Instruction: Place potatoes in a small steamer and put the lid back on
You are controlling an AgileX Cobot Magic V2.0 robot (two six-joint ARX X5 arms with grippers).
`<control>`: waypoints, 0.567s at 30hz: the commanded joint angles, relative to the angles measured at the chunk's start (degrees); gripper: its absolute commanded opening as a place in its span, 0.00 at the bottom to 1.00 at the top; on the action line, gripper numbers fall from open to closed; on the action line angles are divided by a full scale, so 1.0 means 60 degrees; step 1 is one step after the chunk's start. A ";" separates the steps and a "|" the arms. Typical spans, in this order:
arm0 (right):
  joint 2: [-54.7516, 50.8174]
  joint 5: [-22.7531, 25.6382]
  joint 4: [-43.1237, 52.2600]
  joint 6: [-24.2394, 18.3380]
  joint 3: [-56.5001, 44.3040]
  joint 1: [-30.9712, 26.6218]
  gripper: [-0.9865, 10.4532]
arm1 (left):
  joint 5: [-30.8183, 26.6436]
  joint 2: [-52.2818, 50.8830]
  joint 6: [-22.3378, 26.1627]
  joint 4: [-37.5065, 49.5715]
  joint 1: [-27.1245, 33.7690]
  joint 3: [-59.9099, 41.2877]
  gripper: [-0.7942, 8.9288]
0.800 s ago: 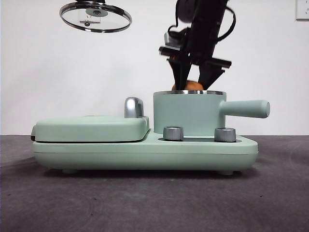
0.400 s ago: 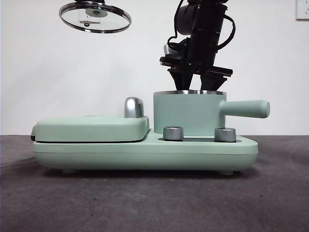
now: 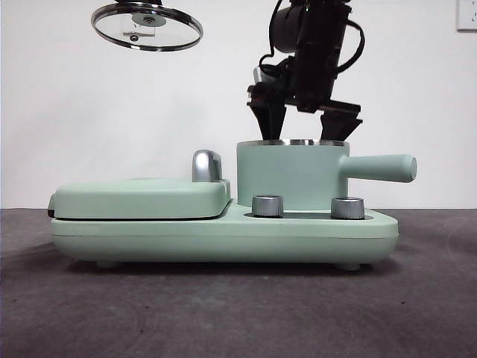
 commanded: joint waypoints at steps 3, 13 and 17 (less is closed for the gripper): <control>-0.0335 -0.0281 -0.0288 0.0182 0.0776 -0.0124 0.50 | 0.0022 0.0051 -0.0193 0.0244 -0.0066 0.0328 0.16; -0.2754 -0.0412 -0.1632 0.0138 0.0357 -0.0423 0.49 | 0.0025 0.0051 -0.0539 0.0237 -0.0452 0.0324 0.16; -0.4200 -0.0273 -0.1657 0.0004 -0.0594 -0.0419 0.49 | 0.0025 0.0058 -0.0568 0.0255 -0.0783 0.0324 0.16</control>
